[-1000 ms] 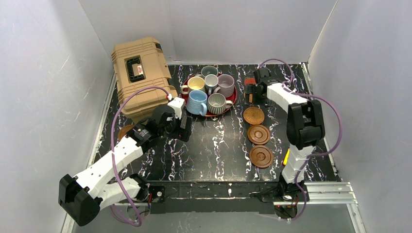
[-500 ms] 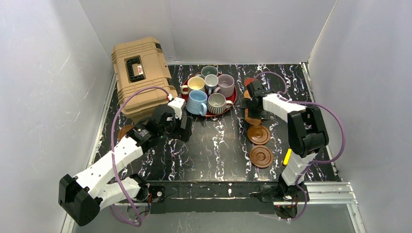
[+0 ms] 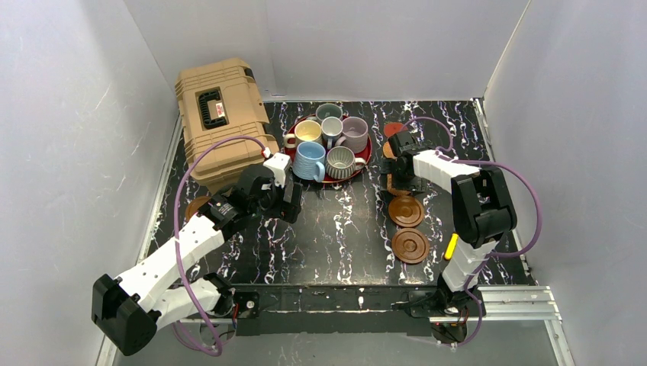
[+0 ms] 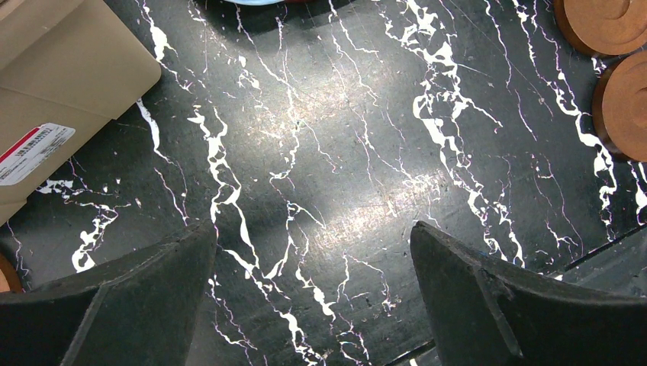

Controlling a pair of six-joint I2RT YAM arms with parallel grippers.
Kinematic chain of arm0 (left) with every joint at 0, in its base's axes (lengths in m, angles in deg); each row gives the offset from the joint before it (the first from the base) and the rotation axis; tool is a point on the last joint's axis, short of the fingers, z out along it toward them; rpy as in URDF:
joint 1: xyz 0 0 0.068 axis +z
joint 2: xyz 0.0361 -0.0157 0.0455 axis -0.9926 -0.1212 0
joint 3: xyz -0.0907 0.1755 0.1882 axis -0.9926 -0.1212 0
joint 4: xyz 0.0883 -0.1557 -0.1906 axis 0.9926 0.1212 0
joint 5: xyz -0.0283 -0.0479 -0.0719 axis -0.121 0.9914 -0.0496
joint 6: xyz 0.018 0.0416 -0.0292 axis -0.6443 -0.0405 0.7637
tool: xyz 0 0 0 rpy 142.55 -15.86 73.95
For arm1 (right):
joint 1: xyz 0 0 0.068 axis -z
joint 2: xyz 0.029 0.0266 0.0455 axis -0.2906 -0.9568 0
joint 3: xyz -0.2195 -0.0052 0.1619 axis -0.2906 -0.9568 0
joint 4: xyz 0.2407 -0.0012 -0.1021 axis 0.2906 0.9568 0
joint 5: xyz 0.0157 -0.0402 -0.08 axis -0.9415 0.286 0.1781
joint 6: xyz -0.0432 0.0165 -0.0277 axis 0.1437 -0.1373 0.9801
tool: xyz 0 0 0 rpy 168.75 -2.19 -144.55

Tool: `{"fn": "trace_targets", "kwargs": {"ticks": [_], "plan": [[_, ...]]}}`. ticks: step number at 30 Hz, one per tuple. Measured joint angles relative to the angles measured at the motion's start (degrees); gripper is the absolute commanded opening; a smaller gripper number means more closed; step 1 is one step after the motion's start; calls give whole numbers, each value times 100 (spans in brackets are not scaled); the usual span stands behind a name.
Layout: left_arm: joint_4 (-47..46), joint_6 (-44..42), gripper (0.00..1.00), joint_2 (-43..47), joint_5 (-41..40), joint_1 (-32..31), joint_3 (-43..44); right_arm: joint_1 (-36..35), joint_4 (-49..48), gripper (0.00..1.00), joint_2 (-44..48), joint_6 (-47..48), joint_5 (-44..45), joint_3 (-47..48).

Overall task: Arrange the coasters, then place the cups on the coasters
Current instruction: Move the coaster to the center of the board.

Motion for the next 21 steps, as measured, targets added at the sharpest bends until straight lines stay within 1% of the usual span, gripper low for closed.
{"fn": "trace_targets", "kwargs": {"ticks": [10, 21], "plan": [[-2, -17, 97, 2, 0, 0, 0, 105, -162, 98, -20, 7, -4, 2], [-2, -17, 97, 2, 2, 0, 0, 197, -446, 96, -103, -61, -31, 2]]}}
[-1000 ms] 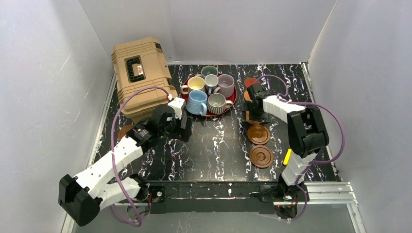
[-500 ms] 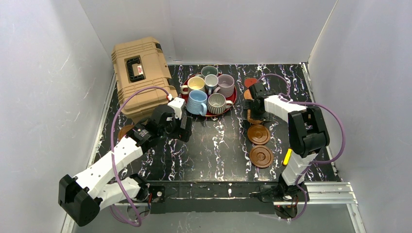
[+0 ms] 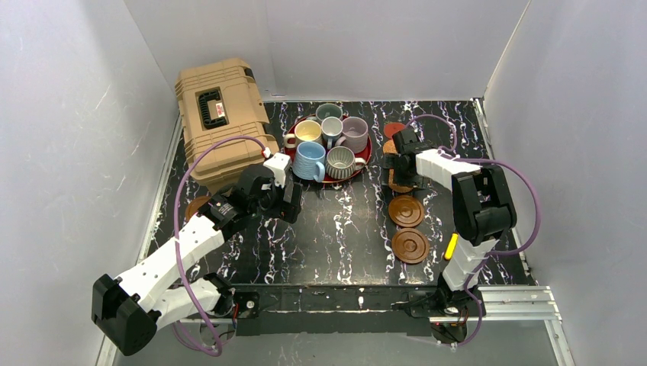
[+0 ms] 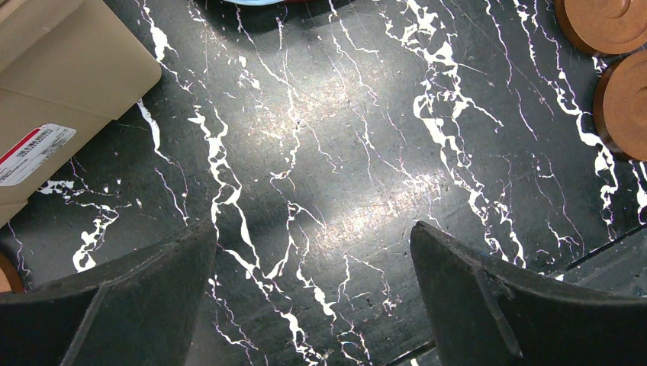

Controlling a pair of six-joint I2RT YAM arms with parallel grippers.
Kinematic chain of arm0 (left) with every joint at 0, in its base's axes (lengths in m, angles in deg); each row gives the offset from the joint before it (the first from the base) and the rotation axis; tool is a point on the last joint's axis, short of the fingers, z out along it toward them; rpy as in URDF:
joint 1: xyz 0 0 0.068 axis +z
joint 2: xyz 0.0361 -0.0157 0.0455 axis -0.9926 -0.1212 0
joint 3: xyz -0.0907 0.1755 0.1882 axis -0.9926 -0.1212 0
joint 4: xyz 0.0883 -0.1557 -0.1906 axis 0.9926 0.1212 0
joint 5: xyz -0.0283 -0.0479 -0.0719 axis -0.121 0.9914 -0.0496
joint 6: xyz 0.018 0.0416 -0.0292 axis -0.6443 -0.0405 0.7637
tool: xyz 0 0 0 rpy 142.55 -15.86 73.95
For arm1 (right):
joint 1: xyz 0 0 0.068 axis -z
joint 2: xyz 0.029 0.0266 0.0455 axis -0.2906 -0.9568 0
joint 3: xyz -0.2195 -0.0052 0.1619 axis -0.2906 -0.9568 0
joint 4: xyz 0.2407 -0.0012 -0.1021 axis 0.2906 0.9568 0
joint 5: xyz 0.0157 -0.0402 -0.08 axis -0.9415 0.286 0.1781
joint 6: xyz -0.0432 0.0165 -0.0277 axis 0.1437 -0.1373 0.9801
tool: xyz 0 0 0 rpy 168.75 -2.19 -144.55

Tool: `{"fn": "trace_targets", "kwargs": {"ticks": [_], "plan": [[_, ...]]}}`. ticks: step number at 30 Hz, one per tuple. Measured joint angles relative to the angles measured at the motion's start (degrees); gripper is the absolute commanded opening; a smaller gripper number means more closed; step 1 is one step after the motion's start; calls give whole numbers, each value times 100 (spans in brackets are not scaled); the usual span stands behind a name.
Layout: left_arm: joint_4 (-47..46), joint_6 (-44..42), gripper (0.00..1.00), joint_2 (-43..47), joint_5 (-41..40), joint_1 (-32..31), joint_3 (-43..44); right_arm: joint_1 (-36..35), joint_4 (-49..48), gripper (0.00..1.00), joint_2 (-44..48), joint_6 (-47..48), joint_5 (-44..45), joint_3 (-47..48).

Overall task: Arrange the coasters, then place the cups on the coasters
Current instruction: Move the coaster to the center of the board.

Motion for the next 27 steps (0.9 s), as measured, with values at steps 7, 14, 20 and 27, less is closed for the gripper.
{"fn": "trace_targets", "kwargs": {"ticks": [7, 14, 20, 27], "plan": [[0, -2, 97, 0, 0, 0, 0, 37, -103, 95, -48, -39, -2, 28], [0, -2, 97, 0, 0, 0, 0, 79, -160, 93, -96, -42, -7, 72], [0, -2, 97, 0, 0, 0, 0, 109, -168, 95, -129, -42, -20, 116], [0, -2, 98, 0, 0, 0, 0, 118, -166, 99, -136, -37, -37, 127]]}}
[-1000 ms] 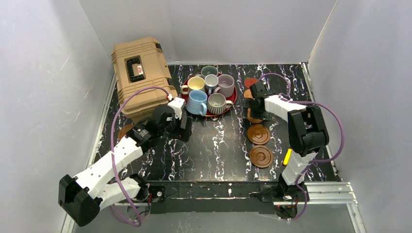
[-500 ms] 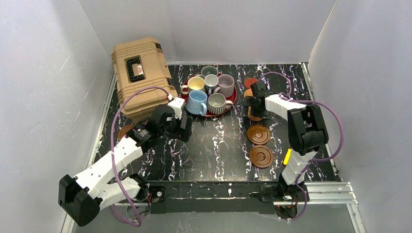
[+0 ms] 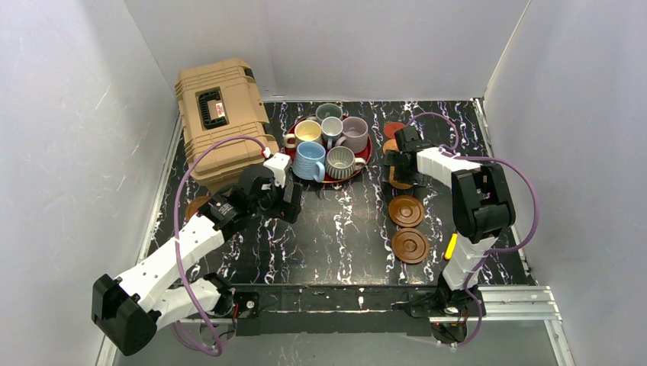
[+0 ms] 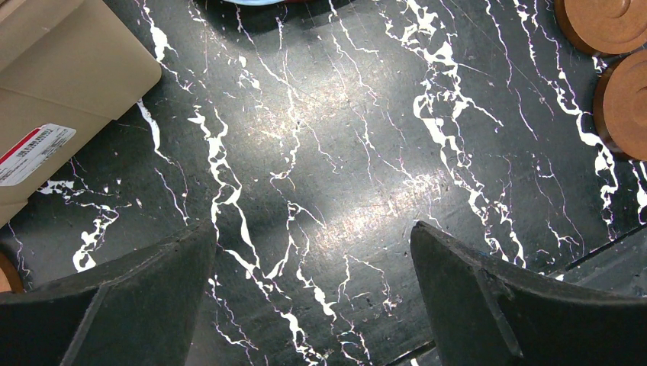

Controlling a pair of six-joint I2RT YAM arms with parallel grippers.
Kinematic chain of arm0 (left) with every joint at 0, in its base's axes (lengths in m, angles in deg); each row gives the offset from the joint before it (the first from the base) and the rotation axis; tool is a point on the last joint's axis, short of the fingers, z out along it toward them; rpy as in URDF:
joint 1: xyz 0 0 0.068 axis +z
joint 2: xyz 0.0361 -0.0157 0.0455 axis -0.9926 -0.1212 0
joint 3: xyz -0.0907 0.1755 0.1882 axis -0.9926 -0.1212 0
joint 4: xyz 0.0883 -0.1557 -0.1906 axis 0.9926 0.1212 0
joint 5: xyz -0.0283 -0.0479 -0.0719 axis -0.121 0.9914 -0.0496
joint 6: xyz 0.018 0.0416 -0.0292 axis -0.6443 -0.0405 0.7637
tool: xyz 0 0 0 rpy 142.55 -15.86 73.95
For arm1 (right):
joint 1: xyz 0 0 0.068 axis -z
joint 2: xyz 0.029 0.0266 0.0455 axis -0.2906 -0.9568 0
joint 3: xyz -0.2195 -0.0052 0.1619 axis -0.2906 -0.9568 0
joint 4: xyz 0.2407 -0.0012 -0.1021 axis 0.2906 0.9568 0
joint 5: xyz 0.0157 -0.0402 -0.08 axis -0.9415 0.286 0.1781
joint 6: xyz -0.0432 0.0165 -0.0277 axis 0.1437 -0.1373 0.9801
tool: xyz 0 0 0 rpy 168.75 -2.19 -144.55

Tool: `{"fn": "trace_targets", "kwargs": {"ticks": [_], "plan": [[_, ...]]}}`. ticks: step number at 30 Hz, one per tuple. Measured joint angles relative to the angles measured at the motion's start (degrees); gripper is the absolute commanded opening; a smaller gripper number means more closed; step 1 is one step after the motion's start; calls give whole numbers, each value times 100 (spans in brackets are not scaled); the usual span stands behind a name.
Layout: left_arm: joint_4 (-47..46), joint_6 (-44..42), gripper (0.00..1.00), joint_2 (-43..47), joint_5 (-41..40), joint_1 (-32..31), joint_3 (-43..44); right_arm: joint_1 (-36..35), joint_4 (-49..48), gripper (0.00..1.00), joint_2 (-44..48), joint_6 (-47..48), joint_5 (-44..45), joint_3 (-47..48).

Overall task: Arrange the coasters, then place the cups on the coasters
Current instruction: Move the coaster to the center of the board.

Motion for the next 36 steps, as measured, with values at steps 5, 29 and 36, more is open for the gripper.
{"fn": "trace_targets", "kwargs": {"ticks": [5, 29, 36], "plan": [[0, 0, 98, 0, 0, 0, 0, 24, 66, 98, 42, 2, -68, -2], [0, 2, 98, 15, 55, 0, 0, -887, 1043, 82, 2214, -313, -297, -1436], [0, 0, 98, 15, 52, 0, 0, -968, 876, 79, 1867, -289, -166, -1432]]}}
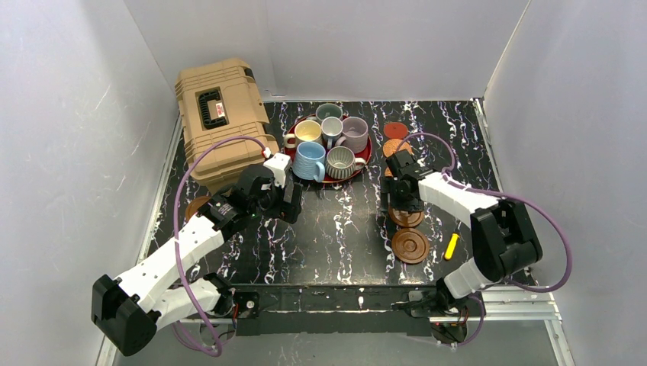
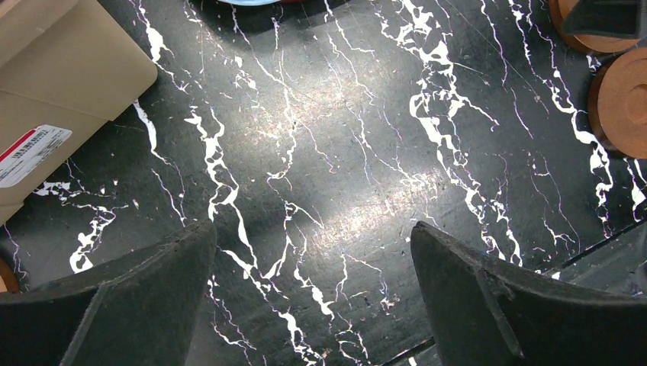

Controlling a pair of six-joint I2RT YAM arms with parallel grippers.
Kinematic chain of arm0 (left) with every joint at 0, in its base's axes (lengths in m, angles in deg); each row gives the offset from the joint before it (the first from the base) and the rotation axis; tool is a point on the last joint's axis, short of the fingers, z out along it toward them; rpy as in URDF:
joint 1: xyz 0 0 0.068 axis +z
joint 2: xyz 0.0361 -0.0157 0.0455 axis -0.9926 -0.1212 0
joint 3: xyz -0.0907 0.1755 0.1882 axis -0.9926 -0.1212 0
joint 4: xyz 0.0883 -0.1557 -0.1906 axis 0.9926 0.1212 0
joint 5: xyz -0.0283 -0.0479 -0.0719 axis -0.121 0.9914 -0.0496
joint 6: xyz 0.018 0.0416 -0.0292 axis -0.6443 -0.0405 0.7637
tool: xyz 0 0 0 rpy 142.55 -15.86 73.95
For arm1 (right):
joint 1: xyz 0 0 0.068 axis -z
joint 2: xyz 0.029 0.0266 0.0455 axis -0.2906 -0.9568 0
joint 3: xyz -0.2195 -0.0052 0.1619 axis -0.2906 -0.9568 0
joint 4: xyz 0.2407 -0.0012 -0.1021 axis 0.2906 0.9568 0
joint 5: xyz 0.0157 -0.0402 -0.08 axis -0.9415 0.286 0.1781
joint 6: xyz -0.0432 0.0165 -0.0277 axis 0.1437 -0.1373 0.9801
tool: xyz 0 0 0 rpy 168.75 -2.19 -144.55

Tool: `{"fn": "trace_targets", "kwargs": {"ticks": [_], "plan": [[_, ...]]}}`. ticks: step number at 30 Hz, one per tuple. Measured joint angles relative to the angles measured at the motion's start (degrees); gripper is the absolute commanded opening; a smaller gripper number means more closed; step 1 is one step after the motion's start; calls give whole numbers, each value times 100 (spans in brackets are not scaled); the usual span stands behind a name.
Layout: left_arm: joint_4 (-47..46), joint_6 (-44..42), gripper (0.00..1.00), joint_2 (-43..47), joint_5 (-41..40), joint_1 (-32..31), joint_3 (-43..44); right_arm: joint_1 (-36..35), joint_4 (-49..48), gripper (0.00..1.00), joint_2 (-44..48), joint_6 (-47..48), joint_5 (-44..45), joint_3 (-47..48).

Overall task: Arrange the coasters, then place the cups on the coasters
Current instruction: Move the coaster to the center of the board.

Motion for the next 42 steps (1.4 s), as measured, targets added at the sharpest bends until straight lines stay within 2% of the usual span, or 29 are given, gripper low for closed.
{"fn": "trace_targets", "kwargs": {"ticks": [4, 8, 17, 42], "plan": [[0, 0, 98, 0, 2, 0, 0, 0, -127, 76, -243, 46, 48, 11], [2, 0, 98, 0, 2, 0, 0, -2, -251, 69, -404, 129, 79, 15], [0, 0, 98, 0, 0, 0, 0, -24, -516, 66, -673, 179, 326, 127], [4, -2, 98, -42, 2, 0, 0, -26, -1274, 64, -949, 262, 654, 243]]}}
